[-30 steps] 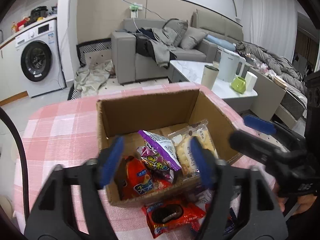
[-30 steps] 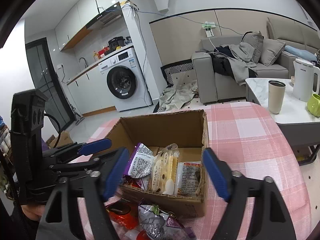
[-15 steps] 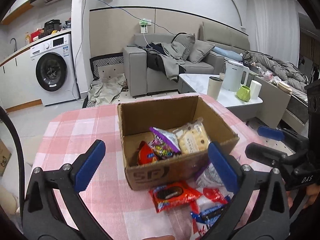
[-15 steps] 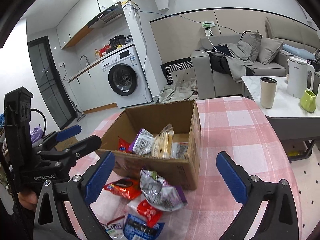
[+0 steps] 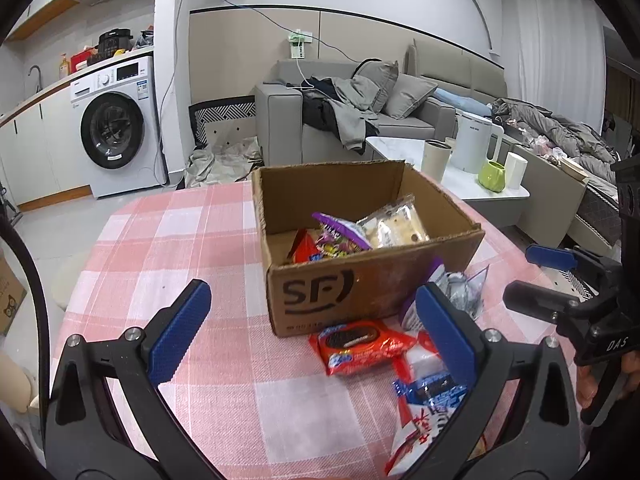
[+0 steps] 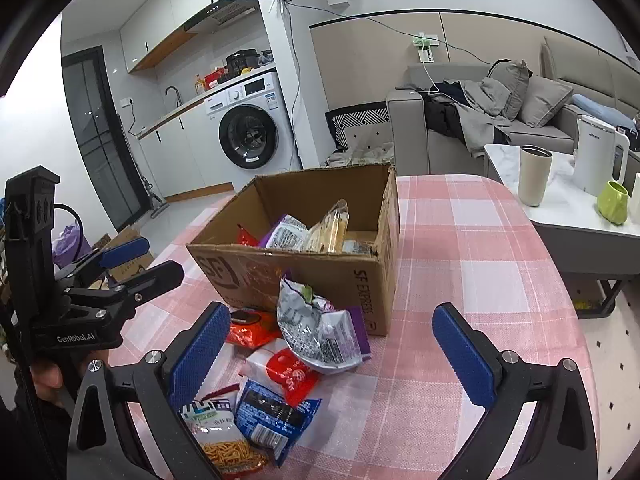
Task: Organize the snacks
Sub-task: 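Move both grippers back toward the remaining snacks on the table, then grasp the white-purple chip bag with the right gripper while the left gripper grasps a red Oreo pack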
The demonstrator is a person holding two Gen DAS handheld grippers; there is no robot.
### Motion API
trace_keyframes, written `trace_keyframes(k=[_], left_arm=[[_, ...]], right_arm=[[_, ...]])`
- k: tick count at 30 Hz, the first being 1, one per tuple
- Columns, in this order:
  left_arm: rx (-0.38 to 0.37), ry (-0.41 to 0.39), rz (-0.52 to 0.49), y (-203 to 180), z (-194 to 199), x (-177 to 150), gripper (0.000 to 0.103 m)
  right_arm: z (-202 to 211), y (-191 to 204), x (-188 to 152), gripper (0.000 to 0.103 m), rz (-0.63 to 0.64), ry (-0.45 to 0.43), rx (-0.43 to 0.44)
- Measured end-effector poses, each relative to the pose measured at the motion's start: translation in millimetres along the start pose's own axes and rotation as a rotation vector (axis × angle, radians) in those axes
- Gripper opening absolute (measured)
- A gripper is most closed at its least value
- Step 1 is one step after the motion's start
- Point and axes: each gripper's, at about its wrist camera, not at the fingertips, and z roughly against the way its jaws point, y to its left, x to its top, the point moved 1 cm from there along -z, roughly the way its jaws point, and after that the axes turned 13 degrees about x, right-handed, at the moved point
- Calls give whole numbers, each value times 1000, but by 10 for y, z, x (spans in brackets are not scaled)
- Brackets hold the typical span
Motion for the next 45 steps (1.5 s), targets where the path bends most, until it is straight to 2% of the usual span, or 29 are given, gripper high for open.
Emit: trace_keyframes(k=[15, 32, 45], left_arm=[[-1, 44, -5, 31, -68, -212, 102], [-1, 121, 9, 43, -397, -344, 102], [-8, 152, -3, 17, -510, -406, 102]], right_arm=[[-115, -136, -125, 103, -28, 72, -43], [-547, -253, -202, 103, -106, 141, -14], [-763, -249, -181, 102, -93, 156, -8]])
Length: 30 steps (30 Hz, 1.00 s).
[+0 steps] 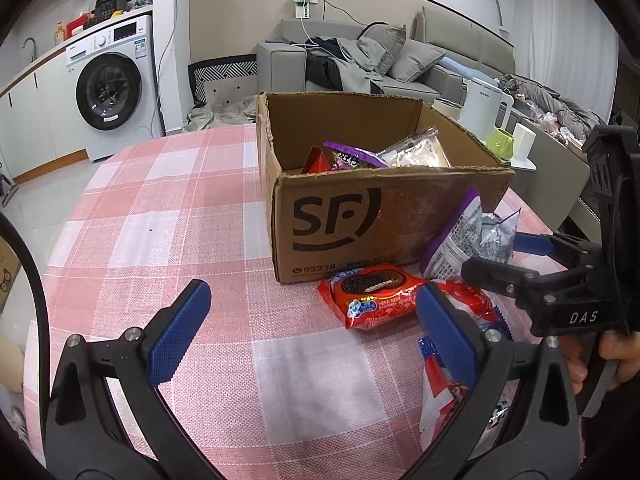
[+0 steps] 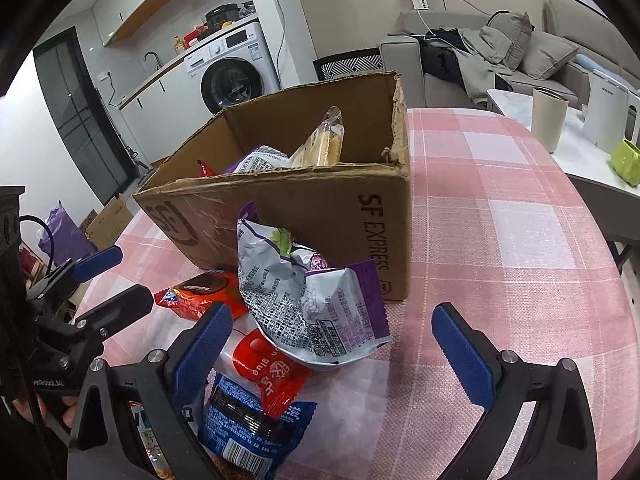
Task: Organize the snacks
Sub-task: 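Grasp the white-purple chip bag with the right gripper while the left gripper grasps a red Oreo pack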
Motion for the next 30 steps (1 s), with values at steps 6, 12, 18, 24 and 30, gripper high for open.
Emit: trace_keyframes(k=[6, 12, 18, 24, 30], left_arm=[[-3, 12, -2, -17, -42, -17, 102], [-5, 23, -3, -25, -89, -38, 102], [-10, 36, -2, -29, -126, -55, 102], [-12, 44, -6, -46, -157, -66, 102], [-39, 69, -14, -104, -198, -69, 102]], right_arm=[[-43, -8, 18, 97, -7, -1, 0], [-93, -33, 32, 84, -16, 15, 15], [-79, 17, 5, 63, 12, 17, 41], [23, 38, -43, 46, 25, -6, 54], [176, 66, -90, 45, 39, -27, 58]])
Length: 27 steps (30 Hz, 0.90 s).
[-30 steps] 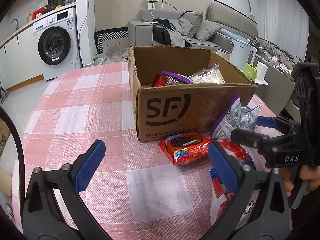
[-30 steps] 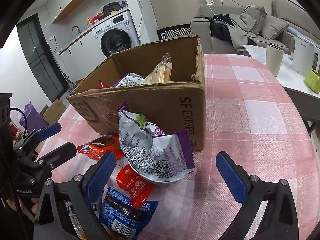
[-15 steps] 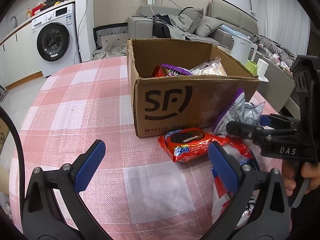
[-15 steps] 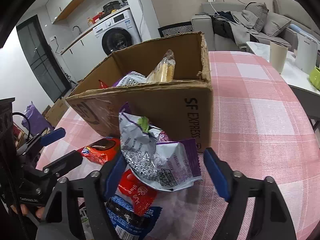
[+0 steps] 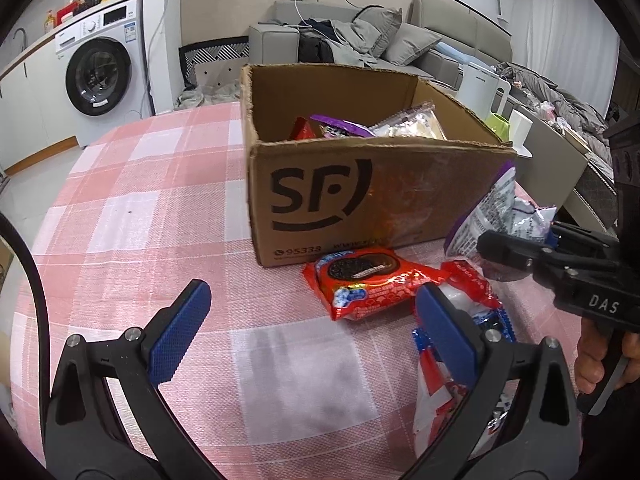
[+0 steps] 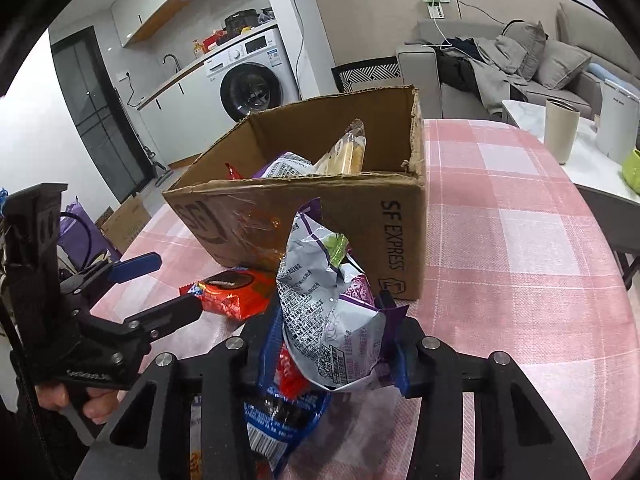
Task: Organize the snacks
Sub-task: 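Grasp the white-purple chip bag with the right gripper while the left gripper grasps a red Oreo pack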
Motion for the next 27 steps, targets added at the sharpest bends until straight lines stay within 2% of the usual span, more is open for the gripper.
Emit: trace_keyframes(k=[4, 9, 17, 19, 21, 25, 27], left_arm=[[-24, 26, -12, -68, -41, 25, 102], [-70, 77, 21, -120, -111, 88, 102], [-41, 114, -19, -370, -264, 188, 102], [-55, 120, -28, -435, -298, 206, 97], [-61, 126, -41, -499, -329, 226, 81], [-90, 146, -26, -539, -397, 251, 71], [-101, 148, -25, -558, -414, 261, 61]], right_arm=[[98, -17, -16, 45, -10, -12, 0], [167, -67, -32, 45, -22, -17, 1], [201, -91, -19, 45, -30, -21, 9], [206, -111, -16, 45, -35, -21, 10], [199, -130, -19, 45, -40, -19, 9], [196, -161, -21, 45, -47, -18, 9], [196, -174, -21, 45, -50, -19, 10]])
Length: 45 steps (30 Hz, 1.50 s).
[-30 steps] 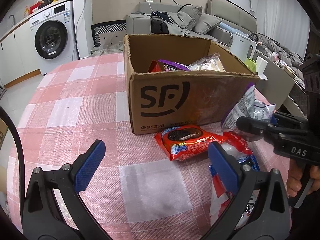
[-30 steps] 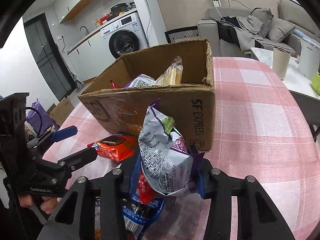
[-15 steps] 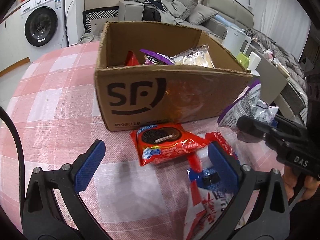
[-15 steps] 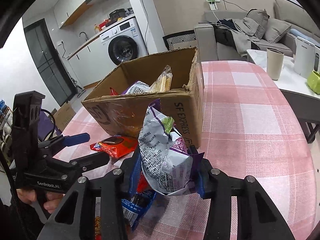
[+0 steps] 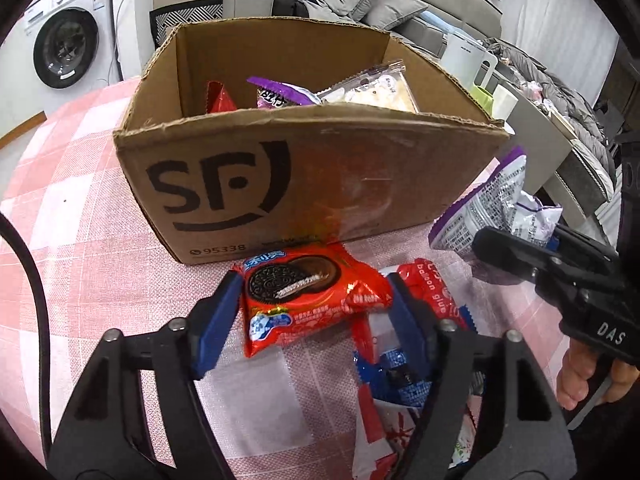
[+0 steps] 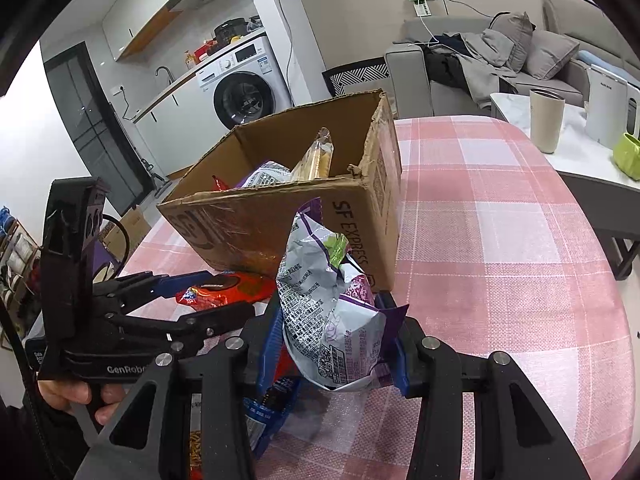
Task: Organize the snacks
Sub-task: 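Grasp the white-purple chip bag with the right gripper while the left gripper grasps a red Oreo pack, then lift both packs and carry them over the cardboard box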
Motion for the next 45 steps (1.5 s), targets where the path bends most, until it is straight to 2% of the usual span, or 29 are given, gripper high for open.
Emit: trace_keyframes(k=[2, 3, 8, 14, 30, 45], left_arm=[[-7, 5, 0, -2, -15, 10, 55], [-3, 6, 1, -1, -21, 7, 47], [-13, 0, 0, 6, -53, 17, 43], [-24, -22, -3, 17, 15, -43, 42], [-27, -128, 15, 259, 606, -349, 42], [-18, -242, 33, 469, 1212, -313, 42]], right_arm=[[-5, -6, 0, 45, -2, 0, 2], [-7, -9, 1, 45, -2, 2, 1], [-5, 0, 2, 45, 0, -1, 1], [11, 17, 12, 45, 7, -7, 2], [105, 180, 57, 45, 51, -27, 11], [319, 420, 187, 45, 114, -72, 18]])
